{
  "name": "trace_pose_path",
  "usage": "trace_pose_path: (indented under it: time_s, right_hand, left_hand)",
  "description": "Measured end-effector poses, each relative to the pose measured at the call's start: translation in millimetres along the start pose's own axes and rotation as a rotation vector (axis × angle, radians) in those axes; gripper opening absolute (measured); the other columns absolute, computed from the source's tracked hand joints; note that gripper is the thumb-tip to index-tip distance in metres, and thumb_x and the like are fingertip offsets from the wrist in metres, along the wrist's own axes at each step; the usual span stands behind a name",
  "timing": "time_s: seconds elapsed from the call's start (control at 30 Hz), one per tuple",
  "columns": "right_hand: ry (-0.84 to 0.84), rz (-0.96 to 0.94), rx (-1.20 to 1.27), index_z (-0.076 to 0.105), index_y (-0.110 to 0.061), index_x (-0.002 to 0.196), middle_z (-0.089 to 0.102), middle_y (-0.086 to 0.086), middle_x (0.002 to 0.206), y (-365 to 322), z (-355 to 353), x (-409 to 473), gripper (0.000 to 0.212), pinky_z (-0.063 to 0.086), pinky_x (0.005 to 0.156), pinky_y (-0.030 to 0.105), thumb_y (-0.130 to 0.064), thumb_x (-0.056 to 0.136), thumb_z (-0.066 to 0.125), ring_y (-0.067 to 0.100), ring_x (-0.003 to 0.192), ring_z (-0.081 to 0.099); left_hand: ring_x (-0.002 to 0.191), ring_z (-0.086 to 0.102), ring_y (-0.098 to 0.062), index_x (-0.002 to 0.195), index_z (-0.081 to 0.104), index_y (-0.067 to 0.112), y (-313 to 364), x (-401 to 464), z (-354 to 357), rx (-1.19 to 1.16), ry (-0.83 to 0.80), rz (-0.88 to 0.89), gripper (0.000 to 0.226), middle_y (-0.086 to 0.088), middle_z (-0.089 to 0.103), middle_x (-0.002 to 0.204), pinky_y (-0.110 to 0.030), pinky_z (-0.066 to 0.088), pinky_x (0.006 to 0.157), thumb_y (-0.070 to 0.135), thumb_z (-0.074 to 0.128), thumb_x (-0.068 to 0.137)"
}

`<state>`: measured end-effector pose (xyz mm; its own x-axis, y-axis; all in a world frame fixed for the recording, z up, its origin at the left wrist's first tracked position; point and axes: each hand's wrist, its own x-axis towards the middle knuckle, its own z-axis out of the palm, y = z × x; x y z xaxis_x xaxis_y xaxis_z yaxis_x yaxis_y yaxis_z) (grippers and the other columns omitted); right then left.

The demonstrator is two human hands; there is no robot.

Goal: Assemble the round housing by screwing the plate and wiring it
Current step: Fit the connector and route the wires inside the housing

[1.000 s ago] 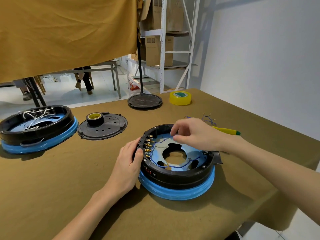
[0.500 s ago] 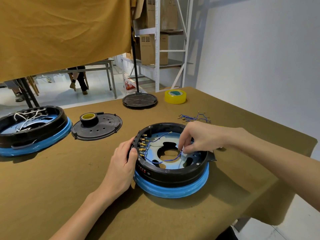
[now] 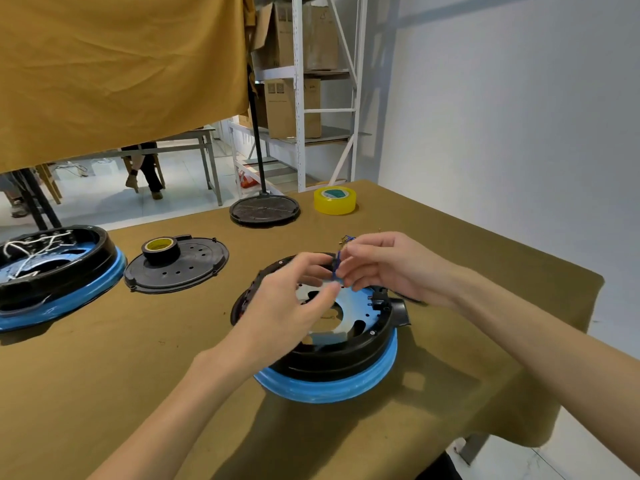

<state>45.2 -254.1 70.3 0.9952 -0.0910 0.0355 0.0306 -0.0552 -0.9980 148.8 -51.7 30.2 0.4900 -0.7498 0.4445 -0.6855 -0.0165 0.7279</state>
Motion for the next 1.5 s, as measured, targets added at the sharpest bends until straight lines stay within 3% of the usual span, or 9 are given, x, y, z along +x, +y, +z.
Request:
trace_pose_path:
  time_s: [0.17, 0.33, 0.53, 0.83, 1.0, 1.1, 1.3, 1.4, 1.5]
  right_hand:
    - [-0.008, -0.068, 0.067, 0.075, -0.006, 0.114, 0.073, 0.021, 0.111, 4, -3, -14, 0.023, 0.059, 0.08, 0.031, -0.02, 0.103, 0.061, 0.029, 0.098, 0.071]
    - [0.156, -0.197, -0.074, 0.078, -0.015, 0.111, 0.074, 0.011, 0.093, 5, -2, -23, 0.024, 0.059, 0.072, 0.029, -0.02, 0.088, 0.076, 0.021, 0.076, 0.066]
    - [0.277, -0.379, -0.294, 0.081, -0.009, 0.093, 0.076, 0.013, 0.079, 8, 6, -22, 0.007, 0.058, 0.059, 0.027, -0.012, 0.087, 0.08, 0.017, 0.061, 0.066]
    - [0.292, -0.352, -0.298, 0.08, -0.016, 0.09, 0.072, -0.002, 0.068, 17, -8, -27, 0.009, 0.05, 0.054, 0.02, -0.008, 0.09, 0.076, 0.01, 0.052, 0.058]
    - [0.29, -0.317, -0.258, 0.079, -0.015, 0.089, 0.068, 0.004, 0.066, 30, -8, -28, 0.011, 0.047, 0.051, 0.022, -0.008, 0.093, 0.072, 0.012, 0.052, 0.055]
    - [0.326, -0.32, -0.224, 0.08, -0.017, 0.09, 0.07, 0.002, 0.072, 30, -10, -28, 0.009, 0.046, 0.053, 0.022, -0.011, 0.094, 0.073, 0.011, 0.057, 0.056]
    - [0.626, -0.102, -0.554, 0.07, -0.022, 0.108, 0.071, -0.002, 0.101, 40, -14, -19, 0.014, 0.051, 0.082, 0.026, -0.032, 0.097, 0.068, 0.011, 0.095, 0.067]
    - [0.479, 0.106, -0.771, 0.066, -0.027, 0.104, 0.069, -0.007, 0.093, 49, -10, -17, 0.034, 0.049, 0.074, 0.024, -0.059, 0.091, 0.065, 0.003, 0.085, 0.064]
    - [0.373, 0.104, -0.871, 0.066, -0.032, 0.109, 0.065, -0.011, 0.084, 53, -9, -18, 0.028, 0.045, 0.064, 0.024, -0.051, 0.089, 0.07, 0.004, 0.077, 0.061]
  left_hand:
    - [0.081, 0.072, -0.011, 0.118, 0.072, 0.027, 4, 10, 17, -0.117, 0.09, 0.106, 0.02, 0.011, 0.074, 0.089, -0.021, 0.058, 0.076, 0.022, 0.066, 0.099]
    - [0.054, 0.057, -0.009, 0.104, 0.08, 0.027, 2, 18, 21, -0.085, 0.131, 0.093, 0.019, 0.007, 0.068, 0.077, -0.019, 0.048, 0.056, 0.015, 0.067, 0.097]
    - [0.07, 0.065, -0.012, 0.104, 0.08, 0.031, -4, 18, 23, 0.133, 0.051, 0.072, 0.019, 0.013, 0.069, 0.083, -0.043, 0.056, 0.065, 0.036, 0.062, 0.099]
    - [0.128, 0.055, 0.001, 0.121, 0.074, 0.039, -2, 23, 16, -0.059, -0.056, 0.02, 0.025, 0.02, 0.063, 0.132, -0.031, 0.05, 0.105, 0.033, 0.065, 0.098]
    - [0.101, 0.073, -0.005, 0.117, 0.075, 0.02, 9, 30, 20, -0.179, -0.233, 0.037, 0.022, 0.009, 0.079, 0.103, -0.024, 0.056, 0.095, 0.013, 0.069, 0.097]
    - [0.088, 0.075, -0.01, 0.11, 0.078, 0.014, 9, 33, 26, -0.261, -0.152, 0.021, 0.017, 0.001, 0.08, 0.089, -0.019, 0.056, 0.082, 0.009, 0.066, 0.098]
    - [0.077, 0.073, -0.018, 0.11, 0.077, 0.005, 1, 35, 24, -0.424, -0.124, -0.038, 0.019, -0.01, 0.079, 0.086, -0.021, 0.057, 0.076, 0.003, 0.061, 0.099]
    - [0.085, 0.075, -0.012, 0.11, 0.077, 0.011, -3, 36, 23, -0.467, -0.159, -0.086, 0.019, -0.008, 0.08, 0.09, -0.018, 0.055, 0.079, 0.008, 0.061, 0.1]
    - [0.095, 0.074, -0.008, 0.108, 0.08, 0.023, -7, 38, 19, -0.443, -0.215, -0.116, 0.019, -0.003, 0.081, 0.095, -0.015, 0.053, 0.084, 0.018, 0.062, 0.101]
